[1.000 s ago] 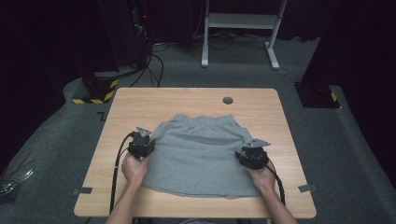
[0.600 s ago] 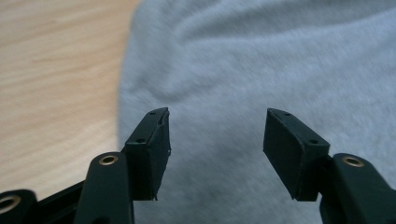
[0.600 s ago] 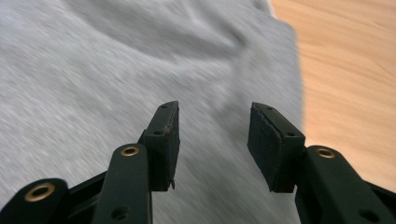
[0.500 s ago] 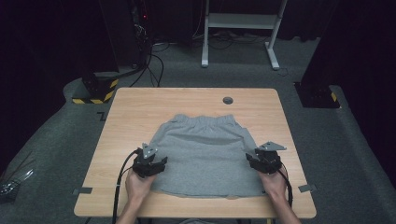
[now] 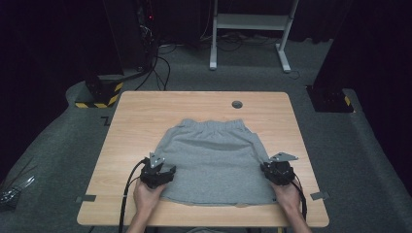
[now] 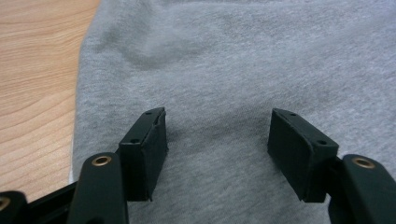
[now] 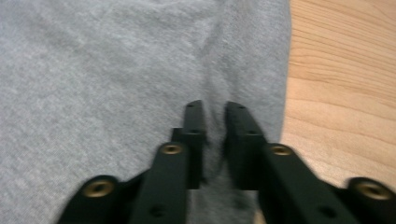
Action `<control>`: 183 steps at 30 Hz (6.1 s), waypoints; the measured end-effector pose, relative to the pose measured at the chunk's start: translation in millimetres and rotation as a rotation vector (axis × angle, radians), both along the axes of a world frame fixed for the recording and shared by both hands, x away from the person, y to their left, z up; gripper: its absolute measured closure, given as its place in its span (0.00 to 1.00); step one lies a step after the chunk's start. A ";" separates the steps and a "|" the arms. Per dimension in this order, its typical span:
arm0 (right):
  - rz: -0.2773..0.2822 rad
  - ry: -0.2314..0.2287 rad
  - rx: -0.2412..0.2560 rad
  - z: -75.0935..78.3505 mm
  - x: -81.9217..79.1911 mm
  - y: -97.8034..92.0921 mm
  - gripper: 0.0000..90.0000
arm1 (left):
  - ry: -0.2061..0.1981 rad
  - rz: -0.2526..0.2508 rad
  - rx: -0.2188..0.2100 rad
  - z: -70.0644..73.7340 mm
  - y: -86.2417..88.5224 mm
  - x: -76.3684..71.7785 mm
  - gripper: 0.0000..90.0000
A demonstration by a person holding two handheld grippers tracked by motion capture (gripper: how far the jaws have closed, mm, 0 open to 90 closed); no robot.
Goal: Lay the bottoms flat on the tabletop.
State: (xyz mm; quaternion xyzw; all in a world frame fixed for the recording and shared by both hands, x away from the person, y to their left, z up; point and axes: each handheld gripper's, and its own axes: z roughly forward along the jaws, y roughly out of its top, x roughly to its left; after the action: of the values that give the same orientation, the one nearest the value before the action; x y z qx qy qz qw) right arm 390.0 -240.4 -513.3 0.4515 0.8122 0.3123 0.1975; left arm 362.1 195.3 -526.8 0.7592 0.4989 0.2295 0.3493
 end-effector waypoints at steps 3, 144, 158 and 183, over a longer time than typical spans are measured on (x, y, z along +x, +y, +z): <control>0.021 0.001 -0.019 1.2 -0.1 3.1 0.96 | 0.000 0.001 0.000 0.0 -0.2 0.0 0.41; -0.160 -0.105 0.160 8.5 -11.0 -63.3 0.50 | -0.001 0.145 -0.080 19.7 62.2 -18.4 0.37; -0.257 -0.051 0.098 -7.8 -0.6 -72.1 0.49 | 0.023 0.205 0.005 7.1 78.1 1.0 0.37; -0.294 -0.045 0.047 -8.9 3.3 -71.2 0.35 | 0.024 0.222 0.011 -1.4 80.5 1.7 0.26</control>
State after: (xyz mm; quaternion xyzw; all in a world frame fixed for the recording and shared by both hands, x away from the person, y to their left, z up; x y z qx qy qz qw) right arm 393.3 -311.7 -522.2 0.5629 0.7251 0.3092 0.2485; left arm 363.8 275.9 -528.2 0.7038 0.5828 0.2605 0.3116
